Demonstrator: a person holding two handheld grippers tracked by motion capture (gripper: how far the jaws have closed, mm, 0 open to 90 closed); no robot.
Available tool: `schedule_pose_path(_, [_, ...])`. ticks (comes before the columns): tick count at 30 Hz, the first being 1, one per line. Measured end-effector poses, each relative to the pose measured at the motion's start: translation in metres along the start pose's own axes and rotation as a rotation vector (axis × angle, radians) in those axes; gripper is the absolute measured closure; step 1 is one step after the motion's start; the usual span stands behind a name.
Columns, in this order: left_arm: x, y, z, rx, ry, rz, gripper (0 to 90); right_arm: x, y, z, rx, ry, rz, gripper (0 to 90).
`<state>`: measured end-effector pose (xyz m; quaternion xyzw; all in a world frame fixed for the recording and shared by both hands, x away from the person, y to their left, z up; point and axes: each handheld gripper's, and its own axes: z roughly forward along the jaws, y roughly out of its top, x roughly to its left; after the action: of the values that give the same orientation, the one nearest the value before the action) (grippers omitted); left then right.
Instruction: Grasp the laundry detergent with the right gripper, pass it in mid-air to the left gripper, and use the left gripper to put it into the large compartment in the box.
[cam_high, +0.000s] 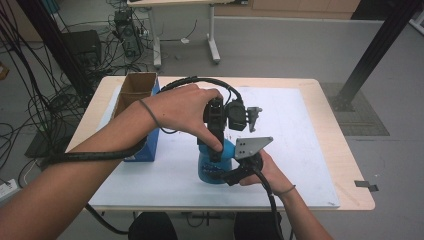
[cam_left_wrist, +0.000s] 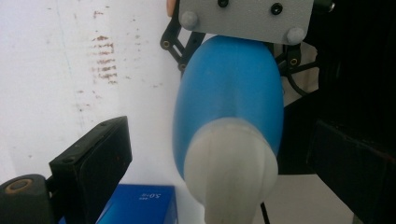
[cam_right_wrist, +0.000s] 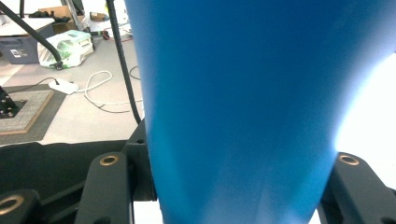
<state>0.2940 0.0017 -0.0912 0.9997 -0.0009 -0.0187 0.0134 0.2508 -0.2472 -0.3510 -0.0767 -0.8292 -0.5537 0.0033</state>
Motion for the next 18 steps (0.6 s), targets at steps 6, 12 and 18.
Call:
schedule_pose_path(6, [0.0,0.001,0.01,0.018,-0.013,0.0,7.7,0.001,0.003,0.0,0.003,0.003,-0.008,42.3])
schedule_pose_path(12, [0.002,-0.001,0.015,0.022,-0.026,-0.007,8.1,0.002,0.004,0.0,0.004,0.001,-0.01,42.3])
schedule_pose_path(18, [-0.001,0.0,0.022,0.027,-0.025,-0.002,8.5,0.003,0.005,0.0,0.002,0.003,-0.015,42.3])
